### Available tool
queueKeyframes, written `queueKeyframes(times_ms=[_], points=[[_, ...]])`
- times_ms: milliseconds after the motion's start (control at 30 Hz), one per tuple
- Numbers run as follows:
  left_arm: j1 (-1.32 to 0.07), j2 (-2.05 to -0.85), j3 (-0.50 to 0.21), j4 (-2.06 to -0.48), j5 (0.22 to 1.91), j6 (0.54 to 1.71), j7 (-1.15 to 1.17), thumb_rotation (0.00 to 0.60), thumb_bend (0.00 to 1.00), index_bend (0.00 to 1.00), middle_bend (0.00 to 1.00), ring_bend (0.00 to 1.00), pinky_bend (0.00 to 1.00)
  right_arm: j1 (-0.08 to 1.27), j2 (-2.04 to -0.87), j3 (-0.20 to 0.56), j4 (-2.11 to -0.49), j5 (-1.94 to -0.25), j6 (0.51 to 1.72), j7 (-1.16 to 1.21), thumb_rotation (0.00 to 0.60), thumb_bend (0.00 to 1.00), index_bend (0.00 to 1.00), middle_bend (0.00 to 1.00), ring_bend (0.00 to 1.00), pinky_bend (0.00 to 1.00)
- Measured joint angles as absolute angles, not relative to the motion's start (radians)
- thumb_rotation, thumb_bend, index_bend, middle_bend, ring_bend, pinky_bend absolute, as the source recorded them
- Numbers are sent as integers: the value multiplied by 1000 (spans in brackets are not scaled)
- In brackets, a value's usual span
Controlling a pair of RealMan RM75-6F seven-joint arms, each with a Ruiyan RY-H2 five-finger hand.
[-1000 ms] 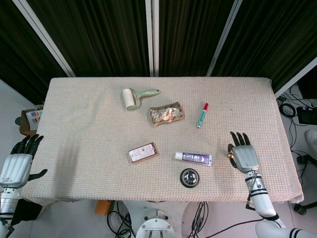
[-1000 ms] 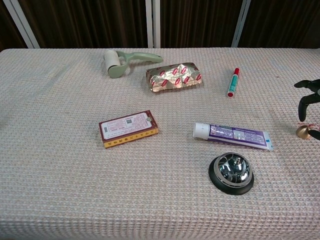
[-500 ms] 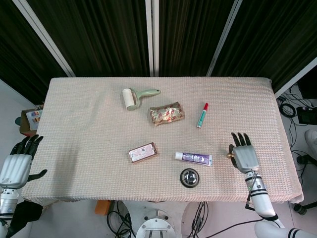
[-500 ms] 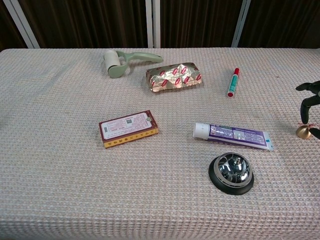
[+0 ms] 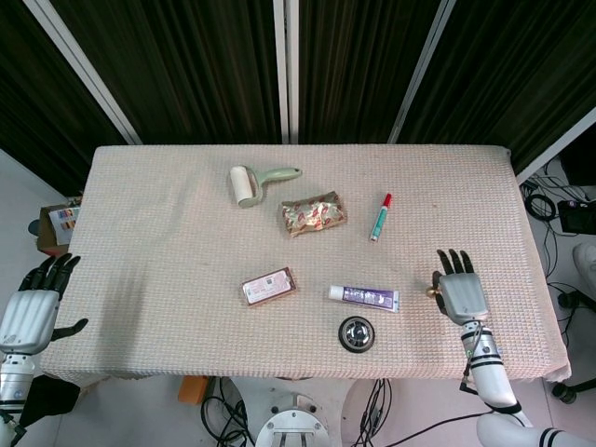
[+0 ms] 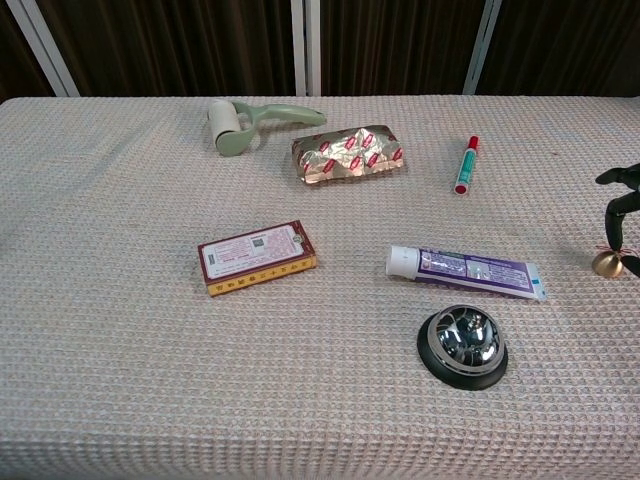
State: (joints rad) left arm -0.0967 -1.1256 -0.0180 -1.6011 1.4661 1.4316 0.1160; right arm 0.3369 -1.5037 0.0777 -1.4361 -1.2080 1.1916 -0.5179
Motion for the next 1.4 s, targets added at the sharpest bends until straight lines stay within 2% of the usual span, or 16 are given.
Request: queueKeyframes(times_ms=[600, 1100, 1233, 1400], points=[[-96, -1125, -19, -1596, 1466, 1433, 111, 600, 113, 84, 74, 61, 171, 341, -1519, 82, -1419, -1199, 1194, -526, 600, 327, 570, 90, 0, 0], [-96, -1121, -19, -1604, 1465, 1433, 116, 600, 113, 84, 75, 61, 171, 338, -1521, 92, -1413, -1221, 1220, -490, 600, 373, 692, 123, 0, 0], [-94, -1120, -19, -1604, 1467, 1438, 116, 600, 113, 84, 74, 61, 171, 338, -1508, 102, -1438, -1229, 1232, -473, 600, 380, 704, 130, 0, 0], [-94, -1123, -17, -1602, 1465, 1434, 117, 600, 113, 85, 75, 61, 171, 339, -1466, 124, -1549, -1245, 1240, -391, 600, 430, 737, 137, 0, 0]])
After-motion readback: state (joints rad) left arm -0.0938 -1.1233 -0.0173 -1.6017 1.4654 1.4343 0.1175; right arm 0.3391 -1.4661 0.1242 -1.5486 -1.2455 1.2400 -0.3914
